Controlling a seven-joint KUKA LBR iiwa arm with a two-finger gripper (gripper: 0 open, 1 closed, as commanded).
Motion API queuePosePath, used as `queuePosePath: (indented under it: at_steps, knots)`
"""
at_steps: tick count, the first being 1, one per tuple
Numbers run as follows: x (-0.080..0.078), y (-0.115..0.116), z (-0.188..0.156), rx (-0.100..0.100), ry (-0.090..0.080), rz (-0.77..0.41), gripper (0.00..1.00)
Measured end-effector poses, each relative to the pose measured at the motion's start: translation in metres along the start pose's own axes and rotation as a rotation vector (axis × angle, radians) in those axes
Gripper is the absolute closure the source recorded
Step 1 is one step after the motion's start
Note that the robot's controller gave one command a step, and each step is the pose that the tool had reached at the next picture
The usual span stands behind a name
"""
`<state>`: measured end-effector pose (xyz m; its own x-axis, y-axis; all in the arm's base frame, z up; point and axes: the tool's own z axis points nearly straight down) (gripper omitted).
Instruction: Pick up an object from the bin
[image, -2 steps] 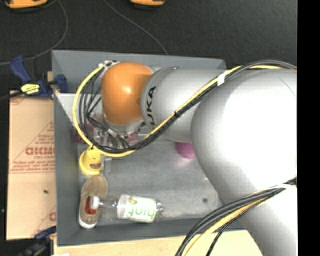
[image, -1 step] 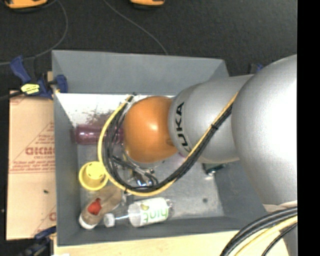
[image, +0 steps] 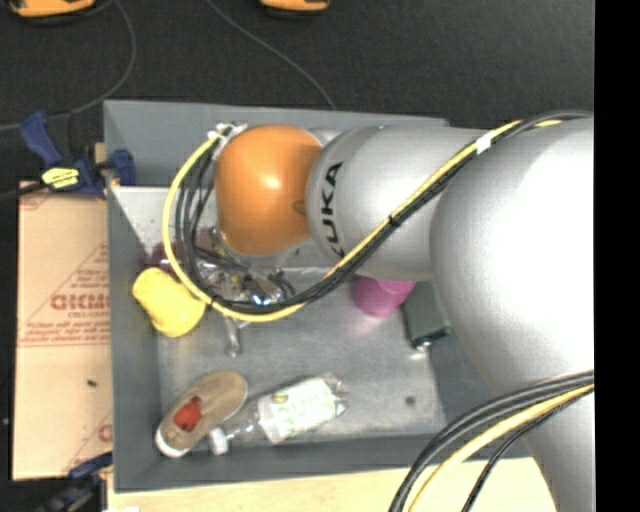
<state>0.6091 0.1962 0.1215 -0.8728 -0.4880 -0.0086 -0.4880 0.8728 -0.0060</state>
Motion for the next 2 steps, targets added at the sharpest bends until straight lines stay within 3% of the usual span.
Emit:
queuePosePath:
  at_steps: [1,2]
  knots:
    - [0.064,0.060,0.038,0.014,-0.043,0.023,0.00]
    - [0.052,0.051,0.033,0.005,-0.016,0.017,1.00]
